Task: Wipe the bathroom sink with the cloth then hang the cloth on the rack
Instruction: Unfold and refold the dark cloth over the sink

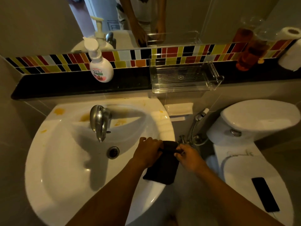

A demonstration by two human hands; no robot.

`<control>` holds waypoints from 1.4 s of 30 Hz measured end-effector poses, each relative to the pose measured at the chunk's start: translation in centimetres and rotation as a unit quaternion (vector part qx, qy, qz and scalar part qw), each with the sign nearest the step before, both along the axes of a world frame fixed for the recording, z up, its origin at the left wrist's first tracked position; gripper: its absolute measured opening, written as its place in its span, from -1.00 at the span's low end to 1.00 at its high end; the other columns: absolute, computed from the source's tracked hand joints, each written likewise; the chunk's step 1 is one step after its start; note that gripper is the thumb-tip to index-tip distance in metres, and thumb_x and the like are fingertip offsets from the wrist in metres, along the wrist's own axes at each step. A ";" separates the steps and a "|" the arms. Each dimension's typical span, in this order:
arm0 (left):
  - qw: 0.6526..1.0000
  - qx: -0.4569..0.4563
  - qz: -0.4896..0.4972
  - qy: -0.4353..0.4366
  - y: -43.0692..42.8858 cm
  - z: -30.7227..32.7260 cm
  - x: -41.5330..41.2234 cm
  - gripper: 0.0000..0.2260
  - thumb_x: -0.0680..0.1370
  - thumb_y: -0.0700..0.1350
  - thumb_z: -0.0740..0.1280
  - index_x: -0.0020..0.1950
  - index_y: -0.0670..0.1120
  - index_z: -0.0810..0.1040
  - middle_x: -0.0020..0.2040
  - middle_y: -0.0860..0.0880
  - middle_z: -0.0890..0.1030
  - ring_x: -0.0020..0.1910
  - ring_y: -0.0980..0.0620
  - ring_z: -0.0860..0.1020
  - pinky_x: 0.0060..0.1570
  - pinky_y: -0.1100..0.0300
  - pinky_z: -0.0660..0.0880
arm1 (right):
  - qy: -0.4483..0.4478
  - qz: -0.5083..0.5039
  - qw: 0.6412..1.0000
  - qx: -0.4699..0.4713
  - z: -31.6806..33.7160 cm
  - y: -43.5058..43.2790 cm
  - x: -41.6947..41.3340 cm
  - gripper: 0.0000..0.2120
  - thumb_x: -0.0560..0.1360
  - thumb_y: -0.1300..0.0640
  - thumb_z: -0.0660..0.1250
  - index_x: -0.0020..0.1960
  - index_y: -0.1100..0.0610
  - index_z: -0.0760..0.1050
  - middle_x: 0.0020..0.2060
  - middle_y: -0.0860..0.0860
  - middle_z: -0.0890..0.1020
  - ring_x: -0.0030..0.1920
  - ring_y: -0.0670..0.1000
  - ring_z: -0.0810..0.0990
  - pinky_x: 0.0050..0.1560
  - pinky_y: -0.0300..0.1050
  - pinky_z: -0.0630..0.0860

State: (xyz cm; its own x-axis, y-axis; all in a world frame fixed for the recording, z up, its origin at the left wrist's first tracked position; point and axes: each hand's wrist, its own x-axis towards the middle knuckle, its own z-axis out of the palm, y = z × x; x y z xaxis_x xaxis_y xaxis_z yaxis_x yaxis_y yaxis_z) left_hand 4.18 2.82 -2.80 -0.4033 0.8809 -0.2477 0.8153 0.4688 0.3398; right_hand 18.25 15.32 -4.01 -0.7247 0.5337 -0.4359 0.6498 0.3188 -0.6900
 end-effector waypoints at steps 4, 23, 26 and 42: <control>1.000 0.024 -0.013 0.009 -1.1 2.1 -0.7 -0.83 0.58 -0.04 0.22 0.11 -0.01 0.54 0.05 -0.04 0.62 0.11 -0.06 0.51 0.27 -0.01 0.25 | 0.006 -0.007 1.000 0.019 2.2 -1.3 0.0 -0.97 0.52 0.15 0.32 -0.05 0.09 0.50 -0.10 0.08 0.61 -0.08 0.05 0.61 -0.05 -0.05 0.57; 0.992 0.123 -0.040 -0.002 -6.9 13.4 0.4 -0.77 0.59 0.00 0.25 0.17 -0.02 0.58 0.08 -0.05 0.63 0.08 -0.05 0.52 0.14 0.06 0.35 | 0.077 0.007 0.990 0.114 17.5 -6.6 0.2 -0.91 0.51 0.19 0.33 -0.12 0.02 0.53 -0.15 -0.01 0.61 -0.05 0.00 0.58 -0.02 -0.07 0.51; 0.991 0.127 -0.037 -0.019 -7.1 15.0 0.3 -0.76 0.57 0.01 0.27 0.14 -0.06 0.60 0.04 -0.08 0.62 0.05 -0.09 0.52 0.06 0.06 0.38 | 0.101 0.012 0.987 0.125 20.6 -6.6 -0.2 -0.86 0.52 0.19 0.32 -0.15 -0.03 0.51 -0.17 -0.03 0.59 -0.05 0.00 0.56 -0.05 -0.08 0.46; 0.972 0.229 0.035 -0.030 -10.0 18.7 -2.1 -0.83 0.55 -0.08 0.28 0.09 -0.02 0.59 -0.05 -0.07 0.63 -0.03 -0.05 0.56 0.12 0.00 0.47 | 0.216 -0.075 0.960 0.163 29.4 -5.1 0.1 -0.93 0.53 0.19 0.32 -0.04 0.12 0.58 -0.15 0.05 0.62 -0.12 -0.01 0.57 -0.07 -0.07 0.51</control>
